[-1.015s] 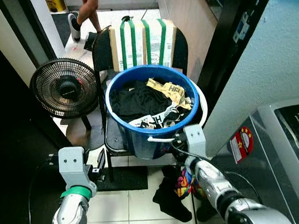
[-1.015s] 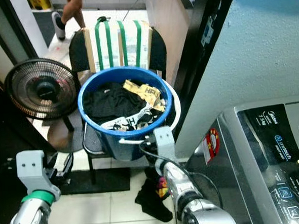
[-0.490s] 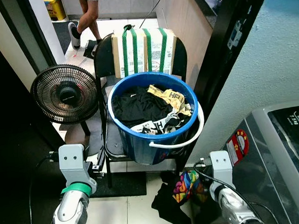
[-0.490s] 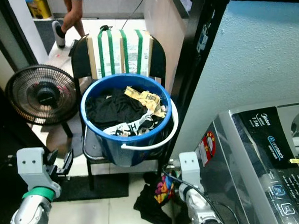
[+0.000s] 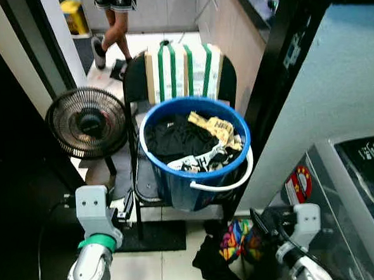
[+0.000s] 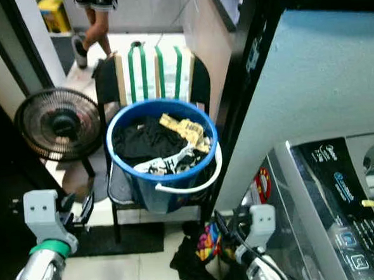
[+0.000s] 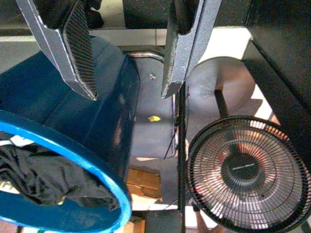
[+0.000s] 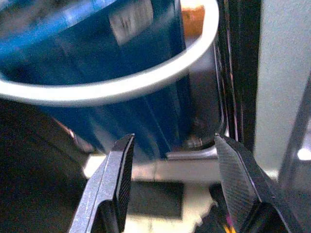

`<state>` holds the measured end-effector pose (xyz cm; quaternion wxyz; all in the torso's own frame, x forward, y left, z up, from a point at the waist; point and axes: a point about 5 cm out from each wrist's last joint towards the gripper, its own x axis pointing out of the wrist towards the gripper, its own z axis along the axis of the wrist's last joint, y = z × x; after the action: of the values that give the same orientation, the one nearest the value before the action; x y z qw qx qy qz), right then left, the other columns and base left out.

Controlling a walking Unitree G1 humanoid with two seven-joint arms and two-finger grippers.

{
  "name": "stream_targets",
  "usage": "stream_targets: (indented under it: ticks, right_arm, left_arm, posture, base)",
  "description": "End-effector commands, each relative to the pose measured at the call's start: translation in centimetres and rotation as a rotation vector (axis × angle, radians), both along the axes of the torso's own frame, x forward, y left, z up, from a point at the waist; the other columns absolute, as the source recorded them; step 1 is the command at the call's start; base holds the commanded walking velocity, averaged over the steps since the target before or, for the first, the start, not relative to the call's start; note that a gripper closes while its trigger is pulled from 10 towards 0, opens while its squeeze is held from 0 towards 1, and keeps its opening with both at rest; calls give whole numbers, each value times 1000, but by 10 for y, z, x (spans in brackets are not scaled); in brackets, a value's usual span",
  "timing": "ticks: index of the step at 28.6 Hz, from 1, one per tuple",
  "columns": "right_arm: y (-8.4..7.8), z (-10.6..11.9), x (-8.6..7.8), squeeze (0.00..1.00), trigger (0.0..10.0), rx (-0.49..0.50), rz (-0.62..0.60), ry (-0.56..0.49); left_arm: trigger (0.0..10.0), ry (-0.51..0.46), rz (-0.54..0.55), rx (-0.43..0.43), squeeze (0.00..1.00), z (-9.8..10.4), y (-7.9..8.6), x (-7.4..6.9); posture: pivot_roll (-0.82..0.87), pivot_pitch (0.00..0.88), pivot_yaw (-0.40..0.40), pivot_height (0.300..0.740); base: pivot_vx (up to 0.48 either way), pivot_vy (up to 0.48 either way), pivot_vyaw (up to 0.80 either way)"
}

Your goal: Clothes washing

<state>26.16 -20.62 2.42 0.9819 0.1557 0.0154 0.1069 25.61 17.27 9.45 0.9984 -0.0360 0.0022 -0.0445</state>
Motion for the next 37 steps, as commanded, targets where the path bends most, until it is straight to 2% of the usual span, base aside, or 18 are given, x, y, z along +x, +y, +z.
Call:
stream_targets:
  ticks: [1,5,7,10,13,14,15,16,18,22,23,24,25,26,28,32,36,37]
  right_arm:
    - [-5,0,-4,0,10000,12,17,-5]
    - [-5,2,-4,0,10000,26,63,-23]
    - [-3,11,-3,0,10000,136,141,-64]
    - [3,20,-4,0,10000,192,218,-91]
    - [18,54,-8,0,10000,393,399,-194]
    - [18,54,-8,0,10000,393,399,-194]
    - [24,68,-9,0,10000,446,456,-239]
    - [33,99,-10,0,10000,548,541,-343]
    - [38,118,-10,0,10000,578,579,-407]
    - [43,145,4,0,10000,554,505,-489]
    - [43,152,18,0,10000,489,387,-477]
    - [41,150,35,0,10000,319,254,-447]
    - [41,147,43,0,10000,191,210,-431]
    - [41,147,43,0,10000,191,210,-431]
    - [42,145,51,0,10000,77,169,-423]
    - [44,154,54,0,10000,93,140,-430]
    - [56,191,58,0,10000,103,61,-492]
    - [56,191,58,0,10000,103,61,-492]
  left_arm:
    - [10000,1,1,9,0,-2,2,-4]
    - [10000,0,4,10,0,-2,3,-4]
    - [10000,-4,10,14,0,-1,5,-5]
    - [10000,-7,12,15,0,0,7,-6]
    - [10000,-15,7,25,0,3,9,-8]
    - [10000,-15,7,25,0,3,9,-8]
    - [10000,-20,3,28,0,5,9,-8]
    - [10000,-33,-12,38,0,9,9,-8]
    - [10000,-42,-20,45,0,12,9,-8]
    - [10000,-68,-19,42,0,23,9,-3]
    - [10000,-91,-35,55,0,32,7,1]
    - [10000,-109,-66,97,0,41,3,7]
    - [10000,-131,-90,134,0,49,-1,11]
    - [10000,-131,-90,134,0,49,-1,11]
    - [10000,-159,-111,153,0,60,-8,18]
    - [10000,-164,-109,113,0,69,-12,23]
    - [10000,-217,-116,54,0,82,-23,33]
    - [10000,-217,-116,54,0,82,-23,33]
  posture:
    - [122,49,43,740]
    - [126,47,39,740]
    - [134,45,35,740]
    - [132,42,36,740]
    - [132,34,45,740]
    - [132,34,45,740]
    - [132,34,45,740]
    - [129,32,50,740]
    - [129,32,50,740]
    - [123,25,55,740]
    - [122,18,52,740]
    - [118,11,54,740]
    - [114,1,57,740]
    - [114,1,57,740]
    - [118,0,55,740]
    - [110,0,48,740]
    - [95,0,35,740]
    - [95,0,35,740]
  base:
    - [0,0,0]
    - [0,0,0]
    - [0,0,0]
    - [0,0,0]
    - [0,0,0]
    - [0,0,0]
    - [0,0,0]
    - [0,0,0]
    - [0,0,0]
    - [0,0,0]
    - [0,0,0]
    - [0,0,0]
    - [0,0,0]
    - [0,0,0]
    - [0,0,0]
    - [0,0,0]
    - [0,0,0]
    - [0,0,0]
